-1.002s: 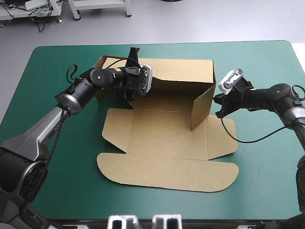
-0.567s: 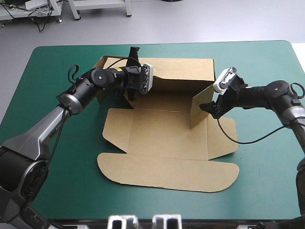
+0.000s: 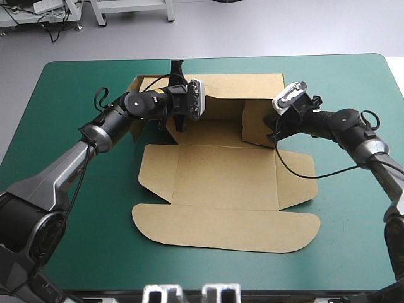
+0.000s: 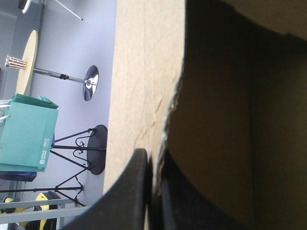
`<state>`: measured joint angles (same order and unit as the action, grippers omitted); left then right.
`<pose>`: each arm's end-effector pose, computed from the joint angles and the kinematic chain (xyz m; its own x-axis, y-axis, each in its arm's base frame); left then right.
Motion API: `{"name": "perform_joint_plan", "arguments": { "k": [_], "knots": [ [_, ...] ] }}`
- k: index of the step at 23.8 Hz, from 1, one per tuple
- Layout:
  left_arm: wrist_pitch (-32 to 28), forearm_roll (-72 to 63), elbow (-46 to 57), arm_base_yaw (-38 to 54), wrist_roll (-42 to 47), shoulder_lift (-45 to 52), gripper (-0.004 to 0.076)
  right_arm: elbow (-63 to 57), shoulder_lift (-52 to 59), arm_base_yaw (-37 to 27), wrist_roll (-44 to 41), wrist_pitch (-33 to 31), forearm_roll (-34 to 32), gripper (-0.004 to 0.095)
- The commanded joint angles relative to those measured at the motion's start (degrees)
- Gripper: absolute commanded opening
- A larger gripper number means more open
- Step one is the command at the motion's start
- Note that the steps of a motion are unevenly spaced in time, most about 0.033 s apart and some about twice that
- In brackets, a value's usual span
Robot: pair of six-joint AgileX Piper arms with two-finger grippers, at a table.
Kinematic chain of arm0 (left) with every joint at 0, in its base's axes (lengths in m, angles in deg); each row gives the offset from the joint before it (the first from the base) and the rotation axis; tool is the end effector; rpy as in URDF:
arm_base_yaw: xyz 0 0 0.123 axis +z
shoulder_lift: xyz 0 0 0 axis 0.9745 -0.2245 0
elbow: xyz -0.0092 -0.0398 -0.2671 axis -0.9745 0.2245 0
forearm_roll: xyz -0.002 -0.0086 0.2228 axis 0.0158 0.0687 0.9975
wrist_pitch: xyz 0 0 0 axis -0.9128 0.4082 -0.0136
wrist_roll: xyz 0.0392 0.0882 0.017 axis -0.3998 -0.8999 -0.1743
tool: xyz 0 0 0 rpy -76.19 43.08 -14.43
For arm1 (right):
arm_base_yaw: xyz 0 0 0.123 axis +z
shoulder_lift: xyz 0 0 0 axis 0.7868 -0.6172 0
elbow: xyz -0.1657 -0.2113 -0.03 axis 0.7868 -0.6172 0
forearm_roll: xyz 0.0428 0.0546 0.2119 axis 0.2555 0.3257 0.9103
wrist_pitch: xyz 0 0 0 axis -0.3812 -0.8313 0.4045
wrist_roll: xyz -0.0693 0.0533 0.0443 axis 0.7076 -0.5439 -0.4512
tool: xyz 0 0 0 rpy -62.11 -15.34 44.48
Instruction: Fold the box
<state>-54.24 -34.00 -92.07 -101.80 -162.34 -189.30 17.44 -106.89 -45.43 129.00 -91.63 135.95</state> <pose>0.3432 -0.1867 0.3178 0.4796 0.8003 -0.3600 0.5661 0.0313 0.8238 0.3274 0.0734 0.2651 -0.3607 -0.4752 -0.8026 -0.6322 0.7572 -0.1642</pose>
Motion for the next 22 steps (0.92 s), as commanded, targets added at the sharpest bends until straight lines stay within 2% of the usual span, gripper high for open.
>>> {"name": "perform_joint_plan", "arguments": {
  "k": [1, 4, 7, 9, 11, 14, 18, 22],
  "knots": [
    [4.39, -3.04, -0.54, -1.56, 2.07, 1.42, -0.0009, 1.92, 2.3, 0.43, 0.51, -5.53, 2.32, 0.0319],
    [4.51, -3.12, -0.54, -1.56, 2.07, 1.42, -0.0009, 1.92, 2.3, 0.53, 2.34, -6.58, 2.53, 0.011],
    [4.95, -3.26, -0.54, -2.01, 2.07, 1.42, -0.0008, 1.92, 2.3, 0.53, 2.9, -6.58, 2.65, -0.0017],
    [6.05, -3.61, -0.54, -2.01, 2.48, 1.42, 0.0004, 1.92, 2.3, 0.53, 2.9, -6.72, 2.65, -0.0017],
    [6.31, -4.57, -0.65, -2.01, 3.92, 1.66, 0.0065, 2.39, 2.3, 0.53, 1.67, -6.5, 2.81, -0.0017],
    [8.56, -7.28, -0.74, -2.26, 3.53, 2.47, 0.0184, 3.2, 2.3, 0.53, -0.52, -4.51, 2.7, -0.0017],
    [8.44, -8.04, -0.74, -4.17, 3.91, 4.2, 0.0346, 4.61, 2.19, 0.53, -1.61, -2.7, 2.59, -0.0017],
    [11.48, -7.9, -0.74, -6.08, 4.87, 6.04, 0.0375, 5.32, 2.19, 0.53, -3.75, -0.88, 2.59, -0.0017]
  ]
}}
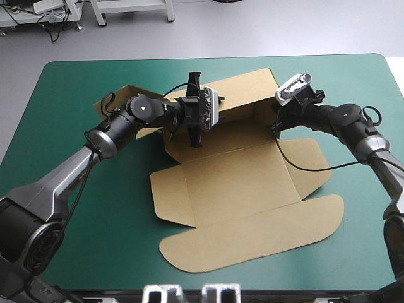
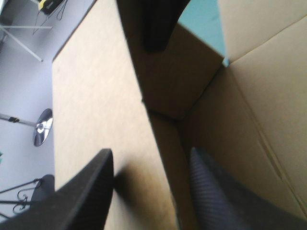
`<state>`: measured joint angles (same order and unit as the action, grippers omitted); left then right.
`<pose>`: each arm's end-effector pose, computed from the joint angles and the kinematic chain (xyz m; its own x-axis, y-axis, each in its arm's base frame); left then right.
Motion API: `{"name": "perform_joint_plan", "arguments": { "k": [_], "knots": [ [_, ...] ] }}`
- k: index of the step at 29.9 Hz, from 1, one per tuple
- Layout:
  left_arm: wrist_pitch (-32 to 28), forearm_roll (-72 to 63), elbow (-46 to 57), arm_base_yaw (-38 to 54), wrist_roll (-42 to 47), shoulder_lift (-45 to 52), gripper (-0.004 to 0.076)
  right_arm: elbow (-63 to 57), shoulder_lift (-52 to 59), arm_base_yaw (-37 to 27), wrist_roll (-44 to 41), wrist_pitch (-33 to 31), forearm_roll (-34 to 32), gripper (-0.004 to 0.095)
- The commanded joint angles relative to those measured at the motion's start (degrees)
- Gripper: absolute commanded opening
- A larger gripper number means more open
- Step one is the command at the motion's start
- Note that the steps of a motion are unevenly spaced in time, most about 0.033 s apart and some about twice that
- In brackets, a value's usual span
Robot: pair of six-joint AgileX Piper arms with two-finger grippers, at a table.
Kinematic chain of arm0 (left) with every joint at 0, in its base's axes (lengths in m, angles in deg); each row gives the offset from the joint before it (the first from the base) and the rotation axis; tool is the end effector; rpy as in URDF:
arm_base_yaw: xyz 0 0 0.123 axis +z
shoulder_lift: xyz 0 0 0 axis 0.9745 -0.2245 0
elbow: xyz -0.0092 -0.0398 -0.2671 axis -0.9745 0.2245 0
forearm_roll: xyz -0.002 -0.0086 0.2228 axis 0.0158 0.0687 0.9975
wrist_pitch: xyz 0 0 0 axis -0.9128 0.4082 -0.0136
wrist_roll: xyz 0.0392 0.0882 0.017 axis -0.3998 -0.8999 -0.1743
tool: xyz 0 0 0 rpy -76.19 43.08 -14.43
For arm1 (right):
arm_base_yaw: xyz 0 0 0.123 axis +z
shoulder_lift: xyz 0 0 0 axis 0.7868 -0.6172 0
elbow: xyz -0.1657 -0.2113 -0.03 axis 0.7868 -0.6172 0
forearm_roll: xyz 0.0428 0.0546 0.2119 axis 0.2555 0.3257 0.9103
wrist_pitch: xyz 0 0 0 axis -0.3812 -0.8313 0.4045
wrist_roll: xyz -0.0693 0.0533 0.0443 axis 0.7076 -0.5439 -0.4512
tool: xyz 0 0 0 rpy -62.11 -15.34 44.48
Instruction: Fold the box
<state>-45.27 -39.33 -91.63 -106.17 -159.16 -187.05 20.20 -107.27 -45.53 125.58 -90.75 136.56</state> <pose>0.3076 -0.2158 0.3255 0.5227 0.6821 -0.5114 0.6891 0.0151 0.7245 0.3352 0.0728 0.2774 -0.3653 -0.4139 -0.8338 -0.5892 0.7963 -0.1371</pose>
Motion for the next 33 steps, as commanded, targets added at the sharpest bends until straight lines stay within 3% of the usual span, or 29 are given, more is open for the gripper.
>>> {"name": "perform_joint_plan", "arguments": {
  "k": [1, 5, 8, 13, 18, 26, 33],
  "knots": [
    [3.39, -2.47, -1.19, -2.0, 2.55, 4.18, 0.0375, 2.55, 2.57, 0.63, -0.5, -1.5, 1.98, -0.0017],
    [5.78, -1.8, -1.19, -2.84, 5.9, 6.62, 0.0363, 2.55, 2.57, 0.63, -0.92, -0.99, 1.75, -0.0017],
    [5.92, -1.8, -1.19, -2.84, 10.52, 9.12, 0.0297, 2.55, 2.57, 0.52, -1.24, 0.36, 1.75, -0.0017],
    [2.8, 3.83, -1.19, -2.58, 15.76, 12.23, 0.0, 2.55, 2.57, 0.52, -1.52, 3.21, 1.34, -0.0017],
    [-2.46, 11.59, -1.19, -0.34, 29.2, 12.11, 0.0001, 2.55, 2.57, 0.43, -6.1, 3.86, -3.08, -0.0017],
    [-2.35, 12.67, -2.59, 14.61, 51.75, 12.14, 0.0001, 4.01, 3.14, 0.43, -16.54, 3.07, -12.91, -0.0017],
    [7.33, 18.6, -4.83, 29.52, 67.02, 12.14, -0.0006, 13.7, 3.7, 0.43, -31.03, -7.32, -25.36, -0.0017]
  ]
}}
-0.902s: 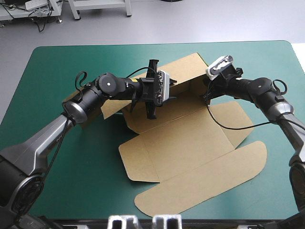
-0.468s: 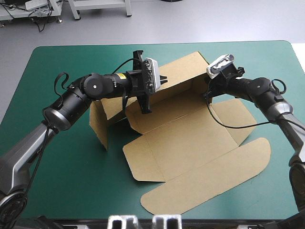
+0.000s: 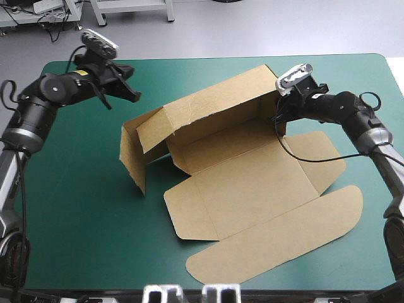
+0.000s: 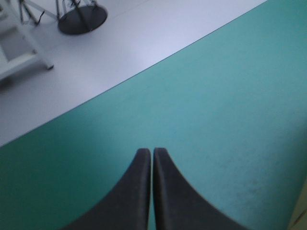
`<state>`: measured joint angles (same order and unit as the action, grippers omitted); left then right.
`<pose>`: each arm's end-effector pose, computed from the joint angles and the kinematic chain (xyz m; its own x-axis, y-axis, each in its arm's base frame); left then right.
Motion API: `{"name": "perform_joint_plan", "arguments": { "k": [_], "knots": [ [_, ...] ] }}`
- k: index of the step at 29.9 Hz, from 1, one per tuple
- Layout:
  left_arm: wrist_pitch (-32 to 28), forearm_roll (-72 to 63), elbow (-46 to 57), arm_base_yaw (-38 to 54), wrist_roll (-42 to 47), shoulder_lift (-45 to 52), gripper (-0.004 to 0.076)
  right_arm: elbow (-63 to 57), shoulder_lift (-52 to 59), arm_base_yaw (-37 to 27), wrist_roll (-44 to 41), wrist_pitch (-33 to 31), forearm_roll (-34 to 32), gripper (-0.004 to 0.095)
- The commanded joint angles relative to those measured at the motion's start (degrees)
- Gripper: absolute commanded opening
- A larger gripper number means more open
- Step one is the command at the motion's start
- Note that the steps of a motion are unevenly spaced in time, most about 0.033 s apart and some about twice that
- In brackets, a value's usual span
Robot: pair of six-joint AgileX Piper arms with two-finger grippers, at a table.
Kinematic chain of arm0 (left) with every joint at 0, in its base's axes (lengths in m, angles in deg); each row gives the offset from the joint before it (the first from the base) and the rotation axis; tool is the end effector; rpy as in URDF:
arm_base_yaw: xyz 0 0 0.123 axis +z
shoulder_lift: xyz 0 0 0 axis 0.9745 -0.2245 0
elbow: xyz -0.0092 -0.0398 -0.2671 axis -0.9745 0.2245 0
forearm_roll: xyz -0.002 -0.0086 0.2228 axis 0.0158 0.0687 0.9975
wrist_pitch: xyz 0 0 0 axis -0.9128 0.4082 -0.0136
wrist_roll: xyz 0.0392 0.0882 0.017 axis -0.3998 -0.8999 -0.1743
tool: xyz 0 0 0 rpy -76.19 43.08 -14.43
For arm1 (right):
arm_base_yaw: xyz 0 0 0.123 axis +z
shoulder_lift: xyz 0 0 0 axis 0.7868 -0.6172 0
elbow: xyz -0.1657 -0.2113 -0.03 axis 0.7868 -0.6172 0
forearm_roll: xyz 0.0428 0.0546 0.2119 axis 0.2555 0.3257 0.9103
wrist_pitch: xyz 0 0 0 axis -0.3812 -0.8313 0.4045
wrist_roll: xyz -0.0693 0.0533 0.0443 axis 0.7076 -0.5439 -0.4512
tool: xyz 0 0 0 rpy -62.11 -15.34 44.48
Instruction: Fold the box
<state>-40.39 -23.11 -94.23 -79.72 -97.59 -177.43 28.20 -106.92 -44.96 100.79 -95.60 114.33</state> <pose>0.3290 -0.0476 0.3835 -0.2965 0.3885 -0.8725 0.4914 0.8454 0.2094 0.3389 0.0703 0.3047 -0.4319 -0.4147 -0.8009 -0.5499 0.8250 -0.1306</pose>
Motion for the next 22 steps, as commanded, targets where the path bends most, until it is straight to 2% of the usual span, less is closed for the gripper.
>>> {"name": "perform_joint_plan", "arguments": {
  "k": [1, 6, 11, 13, 16, 22],
  "knots": [
    [4.47, 5.53, -2.23, 3.47, 6.87, 2.52, -0.001, 7.05, 3.35, -0.13, -8.26, -4.16, -5.0, -0.0017],
    [13.02, 25.76, -2.23, 3.35, 19.49, 0.9, -0.0009, 14.75, 3.23, -0.13, -19.13, -15.58, -15.24, -0.0017],
    [20.07, 34.25, -2.4, 3.35, 24.59, -0.52, -0.0009, 19.92, 2.46, -0.13, -22.83, -26.44, -18.42, -0.0018],
    [22.35, 38.64, -2.36, 3.35, 27.68, -0.74, -0.0009, 20.97, 2.15, -0.13, -23.79, -28.89, -19.19, -0.0018],
    [24.28, 41.52, -2.36, 3.35, 31.84, -0.74, -0.0009, 22.56, 0.69, -0.13, -26.93, -33.46, -21.79, -0.0018],
    [24.4, 38.15, -2.36, 2.84, 31.07, -0.88, -0.0009, 26.79, -6.03, -0.13, -29.6, -41.17, -23.78, -0.0018]
  ]
}}
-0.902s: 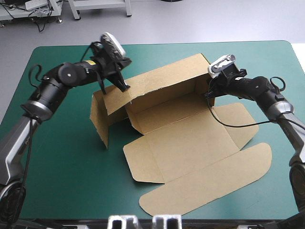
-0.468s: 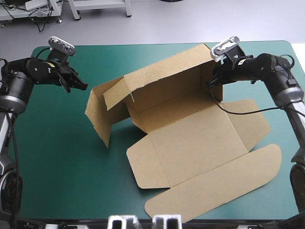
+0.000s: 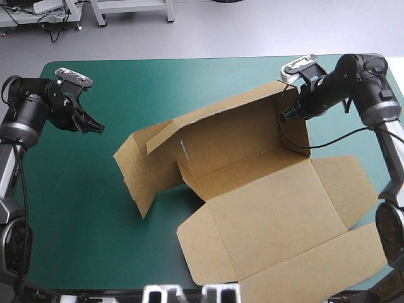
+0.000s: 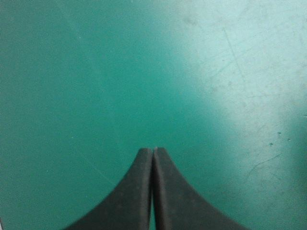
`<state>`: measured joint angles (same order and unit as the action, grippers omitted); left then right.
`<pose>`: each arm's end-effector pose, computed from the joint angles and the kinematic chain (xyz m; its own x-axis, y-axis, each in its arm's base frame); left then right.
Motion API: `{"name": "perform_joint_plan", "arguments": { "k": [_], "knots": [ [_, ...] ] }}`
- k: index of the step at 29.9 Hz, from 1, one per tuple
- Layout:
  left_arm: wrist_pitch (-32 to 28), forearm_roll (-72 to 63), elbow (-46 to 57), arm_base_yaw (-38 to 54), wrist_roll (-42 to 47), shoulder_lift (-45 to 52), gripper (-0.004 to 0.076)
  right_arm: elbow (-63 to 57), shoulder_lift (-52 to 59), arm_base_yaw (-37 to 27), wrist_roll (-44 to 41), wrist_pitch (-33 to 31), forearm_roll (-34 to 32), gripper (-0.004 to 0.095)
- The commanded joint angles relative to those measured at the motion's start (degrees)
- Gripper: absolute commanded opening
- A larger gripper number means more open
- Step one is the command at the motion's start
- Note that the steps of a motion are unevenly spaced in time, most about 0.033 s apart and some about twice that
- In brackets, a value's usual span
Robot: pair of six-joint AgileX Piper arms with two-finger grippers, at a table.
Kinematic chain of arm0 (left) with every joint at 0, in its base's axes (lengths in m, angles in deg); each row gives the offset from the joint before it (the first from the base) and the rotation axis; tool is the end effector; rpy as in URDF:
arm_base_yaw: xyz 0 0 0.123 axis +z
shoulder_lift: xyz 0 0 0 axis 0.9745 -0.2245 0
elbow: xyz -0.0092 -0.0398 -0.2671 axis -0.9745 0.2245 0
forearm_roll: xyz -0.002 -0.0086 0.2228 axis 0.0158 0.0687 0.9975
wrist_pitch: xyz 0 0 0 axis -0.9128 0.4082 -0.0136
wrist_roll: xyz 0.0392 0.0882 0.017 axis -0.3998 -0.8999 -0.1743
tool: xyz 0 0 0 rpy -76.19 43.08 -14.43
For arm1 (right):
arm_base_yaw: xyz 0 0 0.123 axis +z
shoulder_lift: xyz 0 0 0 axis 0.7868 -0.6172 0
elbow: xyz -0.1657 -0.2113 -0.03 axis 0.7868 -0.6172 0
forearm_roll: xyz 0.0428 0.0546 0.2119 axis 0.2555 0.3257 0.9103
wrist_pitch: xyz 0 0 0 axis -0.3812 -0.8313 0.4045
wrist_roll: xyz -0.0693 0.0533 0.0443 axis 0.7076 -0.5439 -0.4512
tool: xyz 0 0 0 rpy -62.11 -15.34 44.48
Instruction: Fold the box
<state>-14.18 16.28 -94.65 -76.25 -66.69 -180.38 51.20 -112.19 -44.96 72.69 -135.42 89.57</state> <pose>0.3106 0.0120 0.3293 -0.8244 0.3916 -0.4086 0.3083 0.9162 0.2561 0.3292 0.0590 0.3382 -0.7493 -0.4719 -0.4646 -0.5304 0.8477 -0.0056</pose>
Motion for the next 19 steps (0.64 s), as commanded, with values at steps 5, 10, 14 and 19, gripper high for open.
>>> {"name": "perform_joint_plan", "arguments": {
  "k": [5, 10, 14, 19],
  "knots": [
    [-2.97, -1.95, -1.94, -0.78, 0.16, 2.07, -0.0009, 9.94, -8.14, -0.13, -3.99, -2.1, 1.09, -0.0018],
    [-3.0, -2.1, -1.94, -0.78, 0.16, 2.07, -0.0009, 16.95, -14.89, -0.13, -4.44, -2.1, 2.09, -0.0018],
    [-2.89, -2.72, -1.94, -0.78, 0.16, 2.07, -0.0009, 20.05, -18.81, -0.13, -3.91, -2.1, 3.49, -0.0018],
    [-2.89, -3.45, -1.94, -0.78, 0.16, 2.07, -0.0009, 21.94, -22.86, -0.13, -3.91, -2.1, 3.71, 0.0024]
  ]
}}
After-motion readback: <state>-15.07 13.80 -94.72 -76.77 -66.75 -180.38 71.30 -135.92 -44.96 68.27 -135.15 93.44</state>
